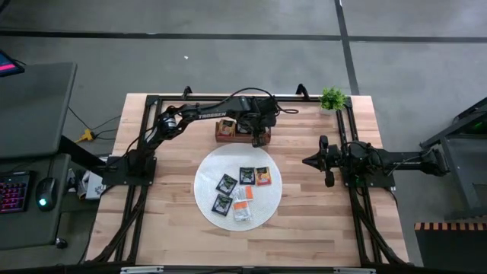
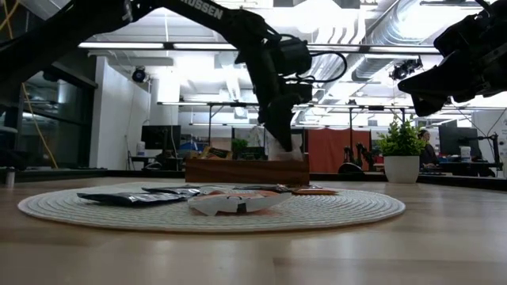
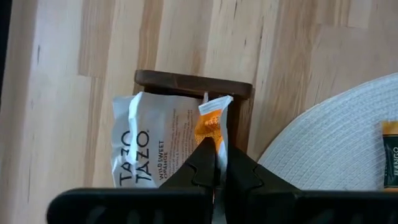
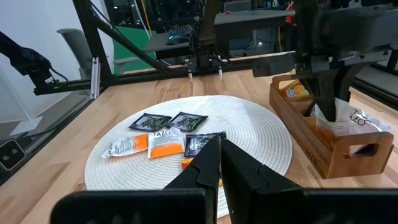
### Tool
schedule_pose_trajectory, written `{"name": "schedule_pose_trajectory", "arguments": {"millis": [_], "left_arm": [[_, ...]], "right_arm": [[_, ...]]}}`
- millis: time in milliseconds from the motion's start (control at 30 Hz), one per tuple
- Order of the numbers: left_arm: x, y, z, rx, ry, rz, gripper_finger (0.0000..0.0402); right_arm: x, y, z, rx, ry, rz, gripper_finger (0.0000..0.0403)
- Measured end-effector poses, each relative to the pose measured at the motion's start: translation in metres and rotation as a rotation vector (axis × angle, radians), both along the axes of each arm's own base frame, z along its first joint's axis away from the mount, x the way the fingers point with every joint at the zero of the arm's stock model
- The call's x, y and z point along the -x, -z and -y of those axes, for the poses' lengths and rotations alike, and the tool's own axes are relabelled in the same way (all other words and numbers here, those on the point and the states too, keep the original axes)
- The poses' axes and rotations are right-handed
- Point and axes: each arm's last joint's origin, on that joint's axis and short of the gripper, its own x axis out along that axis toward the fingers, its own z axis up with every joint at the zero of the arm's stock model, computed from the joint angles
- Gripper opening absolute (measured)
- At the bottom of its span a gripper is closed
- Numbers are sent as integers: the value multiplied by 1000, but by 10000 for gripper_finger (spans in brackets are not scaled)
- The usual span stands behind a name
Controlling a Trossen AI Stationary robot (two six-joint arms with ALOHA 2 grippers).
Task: Pick & Place Tea
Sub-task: Put the white tea bag into the right section of the wooden organizer
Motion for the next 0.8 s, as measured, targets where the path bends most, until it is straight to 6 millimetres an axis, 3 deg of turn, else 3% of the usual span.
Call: {"name": "schedule_pose_trajectory", "arguments": {"millis": [433,800], "left_arm": [[5,2,-3,-142,18,-98,118],[6,-2,-6,-245,-22,-131,179]], "right_arm": [[0,0,0,0,0,0,12],[0,0,0,0,0,0,12]]}}
